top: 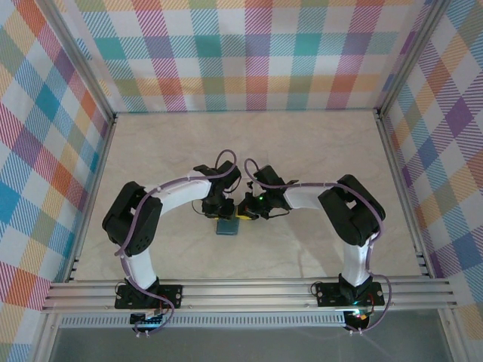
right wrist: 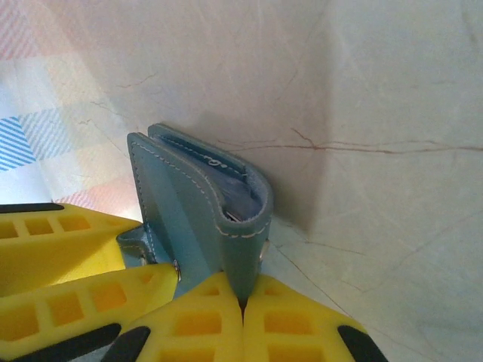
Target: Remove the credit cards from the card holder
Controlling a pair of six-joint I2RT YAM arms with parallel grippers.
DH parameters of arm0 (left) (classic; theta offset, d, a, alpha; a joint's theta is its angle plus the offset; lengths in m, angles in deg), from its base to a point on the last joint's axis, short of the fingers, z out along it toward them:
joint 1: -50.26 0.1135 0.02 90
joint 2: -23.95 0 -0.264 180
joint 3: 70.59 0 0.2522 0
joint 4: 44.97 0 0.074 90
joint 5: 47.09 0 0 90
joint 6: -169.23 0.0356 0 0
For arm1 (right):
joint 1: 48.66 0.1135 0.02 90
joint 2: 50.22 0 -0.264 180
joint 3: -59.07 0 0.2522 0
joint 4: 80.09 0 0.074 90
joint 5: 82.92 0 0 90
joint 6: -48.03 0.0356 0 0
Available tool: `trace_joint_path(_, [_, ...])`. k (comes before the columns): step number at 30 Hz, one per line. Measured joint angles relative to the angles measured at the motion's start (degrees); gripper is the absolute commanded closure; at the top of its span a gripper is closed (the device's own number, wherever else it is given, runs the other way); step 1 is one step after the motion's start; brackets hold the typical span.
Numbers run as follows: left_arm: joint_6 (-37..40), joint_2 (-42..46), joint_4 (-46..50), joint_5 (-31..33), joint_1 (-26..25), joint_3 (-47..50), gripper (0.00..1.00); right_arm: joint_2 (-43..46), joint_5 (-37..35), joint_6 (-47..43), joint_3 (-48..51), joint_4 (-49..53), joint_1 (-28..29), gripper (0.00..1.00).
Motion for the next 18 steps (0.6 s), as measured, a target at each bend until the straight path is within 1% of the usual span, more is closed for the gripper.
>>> trace_joint_path(2, [0.0,0.3,0.0,0.2,0.0,0.0,0.76,0.2,-0.3,-0.2,0.0,0.1,0.0,1.0])
trace_joint_path(6, [-0.4,0.8,0.2,1.1,-0.2,0.0,0.62,0.8,-0.5,-0.7,-0.1,0.3,0.0,1.0])
trace_joint_path(7, [-0.7,1.0,0.6,2.4,-0.2,0.0,0.59,1.1,-0.7,-0.9,-0.2,0.9,0.1,1.0])
trace_joint_path(9, [-1.0,1.6,1.2,4.5,-0.1,0.0,0.57,1.4,-0.7,-1.2,-0.2,2.5,0.1,1.0])
trace_joint_path(12, [-1.4,2.4,1.9,6.4,0.0,0.0,0.57,1.5,-0.9,-1.5,-0.2,3.7,0.1,1.0])
trace_joint_path(18, [-1.5,2.9,2.3,7.9,0.0,0.0,0.65,2.0,-1.6,-2.5,-0.2,5.1,0.1,1.0])
